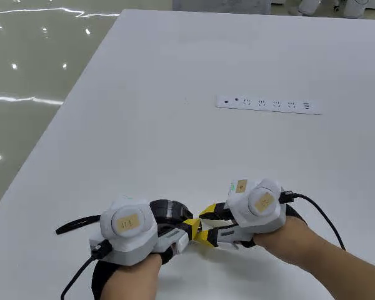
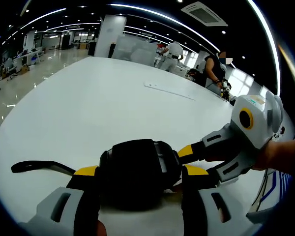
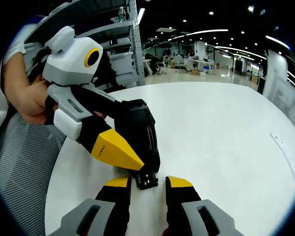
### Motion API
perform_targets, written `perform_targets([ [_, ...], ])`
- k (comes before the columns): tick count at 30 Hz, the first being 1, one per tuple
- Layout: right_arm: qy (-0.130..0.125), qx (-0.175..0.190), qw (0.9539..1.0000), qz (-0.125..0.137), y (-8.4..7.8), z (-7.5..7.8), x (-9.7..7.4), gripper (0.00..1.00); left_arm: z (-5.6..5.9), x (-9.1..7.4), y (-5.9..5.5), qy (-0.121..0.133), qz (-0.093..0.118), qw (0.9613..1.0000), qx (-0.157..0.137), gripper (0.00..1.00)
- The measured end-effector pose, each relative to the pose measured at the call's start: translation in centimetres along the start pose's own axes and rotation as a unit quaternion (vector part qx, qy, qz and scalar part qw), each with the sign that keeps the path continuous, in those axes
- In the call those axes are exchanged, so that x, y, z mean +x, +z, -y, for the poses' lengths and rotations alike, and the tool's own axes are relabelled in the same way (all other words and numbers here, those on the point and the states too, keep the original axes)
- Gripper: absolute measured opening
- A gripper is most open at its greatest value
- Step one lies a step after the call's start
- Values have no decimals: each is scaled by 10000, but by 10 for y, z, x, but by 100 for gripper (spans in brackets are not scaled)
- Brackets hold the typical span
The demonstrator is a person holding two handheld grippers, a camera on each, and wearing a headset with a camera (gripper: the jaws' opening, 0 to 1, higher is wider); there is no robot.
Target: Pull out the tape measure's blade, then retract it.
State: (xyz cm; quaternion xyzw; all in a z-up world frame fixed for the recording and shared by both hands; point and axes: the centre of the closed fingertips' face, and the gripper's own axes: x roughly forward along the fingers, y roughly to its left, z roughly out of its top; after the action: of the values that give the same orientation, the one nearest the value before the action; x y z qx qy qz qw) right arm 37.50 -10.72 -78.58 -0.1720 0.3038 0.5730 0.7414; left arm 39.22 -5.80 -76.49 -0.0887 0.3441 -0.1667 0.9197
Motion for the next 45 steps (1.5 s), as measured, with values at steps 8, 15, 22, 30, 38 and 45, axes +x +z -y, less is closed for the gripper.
perform_targets([
  [8, -206, 140, 9996, 158, 7, 1, -17, 31, -3, -12, 8, -194, 44, 9992, 333, 66],
  [15, -451, 423, 9977, 285, 4, -4, -32, 37, -8, -26, 6, -334, -13, 9977, 582, 65],
  [22, -656, 678, 9948, 374, -2, -11, -48, 45, -13, -40, 10, -461, 19, 9961, 757, 66],
  [30, -980, 799, 9909, 456, -3, -19, -71, 53, -21, -53, 11, -721, 64, 9942, 797, 70],
  [38, -1257, 811, 9879, 422, -11, -26, -93, 61, -26, -68, 8, -891, 63, 9904, 1058, 74],
  [45, -1439, 928, 9842, 451, -20, -33, -110, 68, -30, -87, 7, -1029, 107, 9867, 1252, 76],
])
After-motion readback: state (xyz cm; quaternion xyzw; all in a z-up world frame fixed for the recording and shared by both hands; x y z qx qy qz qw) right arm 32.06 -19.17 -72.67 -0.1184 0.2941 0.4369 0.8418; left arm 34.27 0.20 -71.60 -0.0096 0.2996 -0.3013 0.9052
